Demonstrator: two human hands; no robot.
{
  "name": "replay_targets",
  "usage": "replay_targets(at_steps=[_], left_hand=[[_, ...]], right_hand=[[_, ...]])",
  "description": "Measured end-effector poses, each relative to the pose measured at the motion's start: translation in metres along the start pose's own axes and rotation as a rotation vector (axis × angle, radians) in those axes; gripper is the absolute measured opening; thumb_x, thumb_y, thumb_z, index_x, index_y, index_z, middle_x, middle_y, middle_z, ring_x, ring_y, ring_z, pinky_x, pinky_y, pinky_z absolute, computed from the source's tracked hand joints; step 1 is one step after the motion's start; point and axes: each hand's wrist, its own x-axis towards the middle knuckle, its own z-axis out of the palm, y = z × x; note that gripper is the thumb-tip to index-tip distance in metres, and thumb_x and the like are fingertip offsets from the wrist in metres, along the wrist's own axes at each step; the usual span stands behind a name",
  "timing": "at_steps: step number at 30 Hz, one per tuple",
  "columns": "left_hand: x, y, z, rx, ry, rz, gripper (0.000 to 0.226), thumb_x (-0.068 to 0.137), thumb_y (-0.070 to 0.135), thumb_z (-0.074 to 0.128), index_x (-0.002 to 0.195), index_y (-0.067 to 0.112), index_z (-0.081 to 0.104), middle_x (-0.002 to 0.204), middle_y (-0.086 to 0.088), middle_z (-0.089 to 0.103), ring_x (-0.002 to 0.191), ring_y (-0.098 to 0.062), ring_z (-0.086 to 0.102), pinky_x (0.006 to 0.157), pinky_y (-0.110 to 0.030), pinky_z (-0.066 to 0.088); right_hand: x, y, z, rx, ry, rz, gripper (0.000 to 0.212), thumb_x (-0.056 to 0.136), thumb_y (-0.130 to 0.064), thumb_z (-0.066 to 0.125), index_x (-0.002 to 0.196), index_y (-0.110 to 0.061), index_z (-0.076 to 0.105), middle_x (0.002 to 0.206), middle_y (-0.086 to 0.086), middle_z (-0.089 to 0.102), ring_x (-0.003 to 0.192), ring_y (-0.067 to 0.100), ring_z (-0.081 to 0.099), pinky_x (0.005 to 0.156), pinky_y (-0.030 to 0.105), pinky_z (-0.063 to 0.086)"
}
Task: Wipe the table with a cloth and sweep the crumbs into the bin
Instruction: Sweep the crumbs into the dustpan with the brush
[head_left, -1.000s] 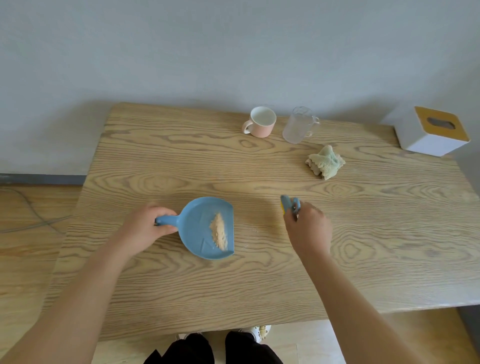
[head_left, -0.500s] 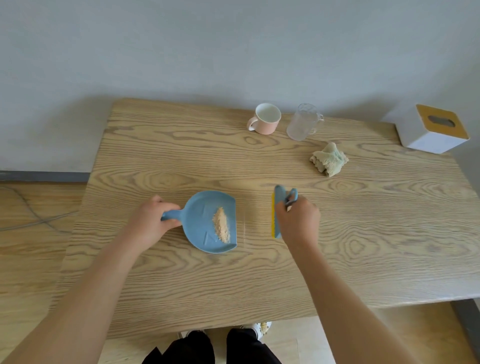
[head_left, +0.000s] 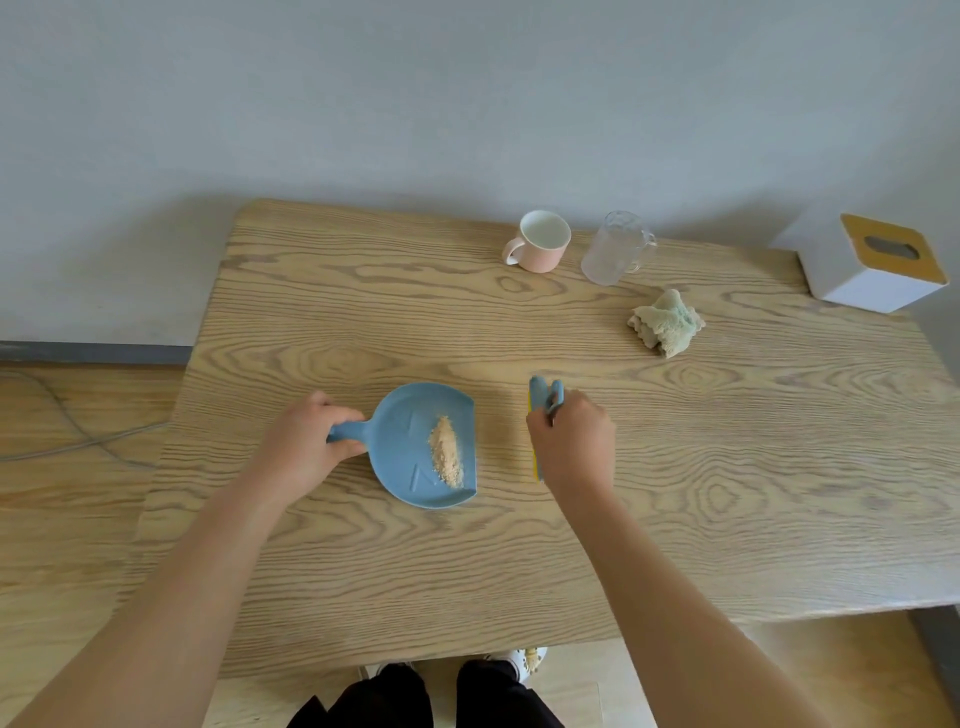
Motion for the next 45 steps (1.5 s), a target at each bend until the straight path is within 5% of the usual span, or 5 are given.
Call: replay_targets(at_steps=[14,22,30,35,45], left_hand=[[0.0,-0.013,-0.006,-0.239,0.072,-0.083,0.024,0.078,0.019,0.074,0.102,0.019,0.068,0.102,0.0,0.062,0.094,-0.018,0.059,0.08,-0.03,0.041],[0.002,-0.017,-0.015,-0.286,0.291,-0.179,0.031,0.082,0.022,0.07,0.112,0.014,0.066,0.105,-0.003,0.064,0.09,-0.02,0.059,0.076,-0.03,0.041],[-0.004,-0.019,-0.004,-0.277,0.17,-0.179,0.033,0.081,0.025,0.071,0.113,0.019,0.066,0.107,0.001,0.063,0.091,-0.015,0.058,0.077,-0.027,0.042],[-0.004,-0.006,0.005,-0.296,0.051,-0.126,0.026,0.079,0.023,0.073,0.104,0.027,0.066,0.107,0.003,0.062,0.095,-0.014,0.057,0.082,-0.028,0.041],[0.006,0.021,0.025,-0.143,-0.003,-0.022,0.031,0.081,0.024,0.071,0.111,0.022,0.066,0.095,0.006,0.05,0.083,-0.012,0.051,0.077,-0.026,0.036]], right_hand=[[0.01,0.019,0.002,0.255,0.042,0.207,0.029,0.083,-0.021,0.06,0.06,-0.01,0.048,0.049,0.0,0.044,0.044,0.012,0.039,0.043,0.022,0.026],[-0.005,-0.002,0.026,0.722,-0.267,0.461,0.015,0.08,-0.015,0.068,0.07,-0.007,0.061,0.063,0.007,0.062,0.051,0.018,0.057,0.046,0.024,0.047],[0.013,0.046,0.003,0.306,-0.07,0.504,0.02,0.079,-0.019,0.065,0.068,-0.004,0.059,0.055,0.004,0.055,0.049,0.017,0.052,0.044,0.021,0.038],[0.025,0.057,-0.024,0.547,0.048,0.541,0.02,0.077,-0.015,0.067,0.062,-0.007,0.057,0.058,0.007,0.057,0.052,0.02,0.052,0.051,0.028,0.042],[0.009,0.048,-0.01,-0.236,0.019,0.046,0.028,0.092,-0.027,0.047,0.067,-0.015,0.046,0.06,-0.004,0.043,0.058,0.02,0.044,0.045,0.028,0.023]])
